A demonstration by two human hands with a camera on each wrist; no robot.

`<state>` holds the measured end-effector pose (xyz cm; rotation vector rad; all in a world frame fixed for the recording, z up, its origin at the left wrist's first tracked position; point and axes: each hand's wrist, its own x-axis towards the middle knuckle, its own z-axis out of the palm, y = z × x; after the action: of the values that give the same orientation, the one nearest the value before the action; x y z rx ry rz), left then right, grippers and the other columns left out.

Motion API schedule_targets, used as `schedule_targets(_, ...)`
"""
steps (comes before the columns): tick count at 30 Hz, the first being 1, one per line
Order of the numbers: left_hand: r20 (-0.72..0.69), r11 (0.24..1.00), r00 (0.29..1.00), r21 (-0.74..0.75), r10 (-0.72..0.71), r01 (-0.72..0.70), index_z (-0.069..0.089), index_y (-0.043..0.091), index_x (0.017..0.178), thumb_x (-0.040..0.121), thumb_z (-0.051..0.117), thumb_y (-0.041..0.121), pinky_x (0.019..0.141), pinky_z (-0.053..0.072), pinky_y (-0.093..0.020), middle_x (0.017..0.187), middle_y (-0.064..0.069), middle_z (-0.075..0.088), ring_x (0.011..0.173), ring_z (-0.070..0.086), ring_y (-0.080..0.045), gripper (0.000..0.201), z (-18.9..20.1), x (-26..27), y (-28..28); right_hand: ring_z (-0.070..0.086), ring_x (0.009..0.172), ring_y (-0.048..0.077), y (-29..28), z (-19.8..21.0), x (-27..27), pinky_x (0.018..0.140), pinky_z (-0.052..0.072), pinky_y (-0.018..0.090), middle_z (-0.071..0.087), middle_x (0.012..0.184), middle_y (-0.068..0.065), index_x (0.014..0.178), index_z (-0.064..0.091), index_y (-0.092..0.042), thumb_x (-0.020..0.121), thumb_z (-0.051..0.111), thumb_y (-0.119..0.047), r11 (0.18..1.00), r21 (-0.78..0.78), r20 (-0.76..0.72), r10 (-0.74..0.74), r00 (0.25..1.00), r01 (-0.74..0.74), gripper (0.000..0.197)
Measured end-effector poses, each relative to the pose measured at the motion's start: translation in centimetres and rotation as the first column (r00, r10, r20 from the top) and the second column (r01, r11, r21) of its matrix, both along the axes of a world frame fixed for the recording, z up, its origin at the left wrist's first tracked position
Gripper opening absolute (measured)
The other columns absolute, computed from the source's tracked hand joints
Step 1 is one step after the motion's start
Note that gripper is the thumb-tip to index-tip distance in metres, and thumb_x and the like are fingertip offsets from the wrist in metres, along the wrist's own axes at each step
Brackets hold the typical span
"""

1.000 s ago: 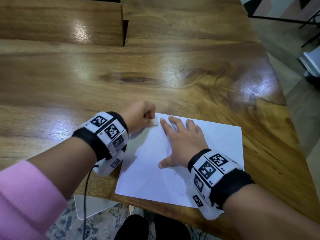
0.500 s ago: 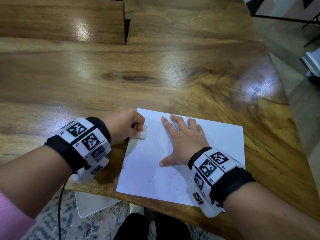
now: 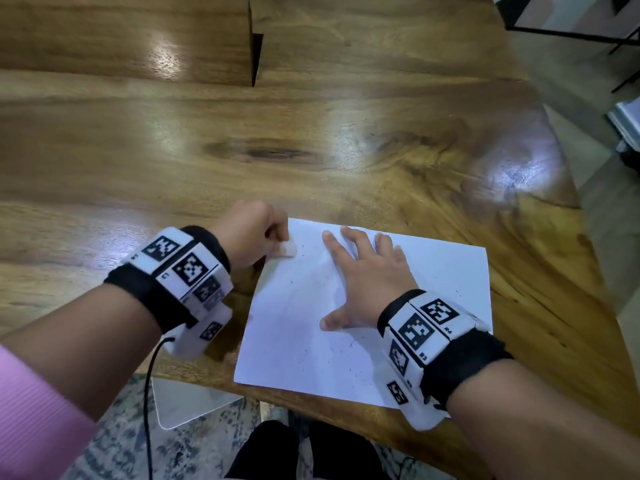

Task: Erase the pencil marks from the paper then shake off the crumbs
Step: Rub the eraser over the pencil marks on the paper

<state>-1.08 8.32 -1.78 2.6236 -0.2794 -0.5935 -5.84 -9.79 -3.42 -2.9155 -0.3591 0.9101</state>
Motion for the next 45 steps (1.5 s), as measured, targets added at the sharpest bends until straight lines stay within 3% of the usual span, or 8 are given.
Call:
schedule_targets(10, 0.125, 0.998, 0.990, -0.004, 0.059, -0.059, 0.064, 0.006, 0.089, 0.081, 0.064, 0.011, 0.064, 0.033, -0.020, 0.079, -0.001, 0.054, 0.076, 0.049, -0.018, 0.010, -0.1, 1.0, -2.5, -0.014, 0.143, 0.036, 0.1, -0.2, -0.2, 0.115, -0.003, 0.055, -0.022, 0.155, -0.011, 0.144, -0.026, -0.035, 0.063, 0.069, -0.069, 1.000, -0.008, -0.038, -0.006, 0.999, 0.006, 0.129)
schedule_targets(15, 0.061, 1.000, 0.998, -0.006, 0.004, -0.004, 0.056, 0.016, 0.068, 0.080, 0.067, 0.015, 0.049, 0.024, -0.008, 0.061, 0.006, 0.047, 0.062, 0.043, -0.014, 0.016, -0.5, -3.2, -0.1, -0.016, 0.143, 0.035, 0.1, -0.3, -0.2, 0.116, -0.004, 0.055, -0.023, 0.155, -0.012, 0.144, -0.025, -0.036, 0.063, 0.069, -0.069, 1.000, -0.001, -0.041, -0.008, 0.999, 0.008, 0.129)
schedule_targets(19, 0.078, 0.993, 0.992, -0.071, 0.097, -0.091, 0.064, 0.008, 0.077, 0.077, 0.070, 0.015, 0.059, 0.035, -0.022, 0.073, -0.003, 0.062, 0.071, 0.054, -0.018, 0.009, 0.2, -2.7, -0.2, -0.016, 0.143, 0.036, 0.2, -0.1, -0.2, 0.115, -0.003, 0.055, -0.023, 0.155, -0.011, 0.144, -0.026, -0.036, 0.063, 0.069, -0.069, 1.000, -0.009, -0.039, 0.003, 0.999, -0.003, 0.129)
schedule_targets(24, 0.123, 0.995, 0.988, -0.044, 0.096, -0.091, 0.064, 0.007, 0.087, 0.079, 0.067, 0.012, 0.068, 0.036, -0.026, 0.078, -0.002, 0.055, 0.079, 0.051, -0.018, 0.010, 0.5, -0.5, -1.9, -0.010, 0.143, 0.037, 0.3, 0.0, -0.5, 0.115, 0.003, 0.055, -0.019, 0.156, -0.007, 0.146, -0.015, -0.042, 0.063, 0.068, -0.070, 0.999, -0.008, 0.027, 0.039, 0.999, -0.039, 0.121)
schedule_targets(27, 0.093, 0.994, 0.990, -0.013, 0.110, -0.109, 0.064, 0.007, 0.090, 0.079, 0.067, 0.014, 0.070, 0.036, -0.024, 0.080, -0.001, 0.054, 0.080, 0.048, -0.015, 0.014, -0.6, -0.7, -2.3, -0.011, 0.145, 0.026, 0.2, 0.0, -0.5, 0.118, -0.001, 0.044, -0.015, 0.158, -0.006, 0.150, -0.008, -0.031, 0.064, 0.068, -0.069, 0.993, 0.020, 0.096, 0.112, 0.989, -0.114, 0.121)
schedule_targets(37, 0.056, 0.994, 0.994, -0.070, 0.092, -0.088, 0.065, 0.008, 0.074, 0.076, 0.070, 0.017, 0.050, 0.028, -0.008, 0.063, -0.001, 0.055, 0.066, 0.048, -0.017, 0.010, -0.8, -4.2, -1.0, -0.008, 0.145, 0.022, 0.0, -0.3, 0.1, 0.118, 0.004, 0.037, -0.014, 0.157, -0.011, 0.149, -0.012, -0.031, 0.063, 0.070, -0.068, 0.990, 0.066, 0.074, 0.122, 0.990, -0.127, 0.125)
schedule_targets(41, -0.009, 0.995, 0.998, -0.085, 0.056, -0.057, 0.066, 0.009, 0.073, 0.074, 0.073, 0.018, 0.053, 0.032, -0.015, 0.066, -0.004, 0.063, 0.063, 0.053, -0.018, 0.012, -0.6, -4.9, -0.5, -0.008, 0.145, 0.021, -0.1, -0.2, -0.1, 0.117, 0.004, 0.037, -0.014, 0.157, -0.011, 0.149, -0.011, -0.031, 0.062, 0.070, -0.068, 0.990, 0.073, 0.071, 0.119, 0.990, -0.124, 0.124)
schedule_targets(45, 0.112, 0.982, 0.979, -0.105, 0.168, -0.156, 0.066, 0.004, 0.083, 0.075, 0.071, 0.015, 0.053, 0.027, -0.024, 0.074, -0.005, 0.059, 0.070, 0.050, -0.018, 0.014, -0.5, 0.1, -2.0, -0.008, 0.145, 0.021, 0.0, -0.1, 0.0, 0.116, 0.004, 0.037, -0.013, 0.157, -0.011, 0.149, -0.011, -0.031, 0.062, 0.071, -0.067, 0.990, 0.070, 0.073, 0.118, 0.990, -0.123, 0.124)
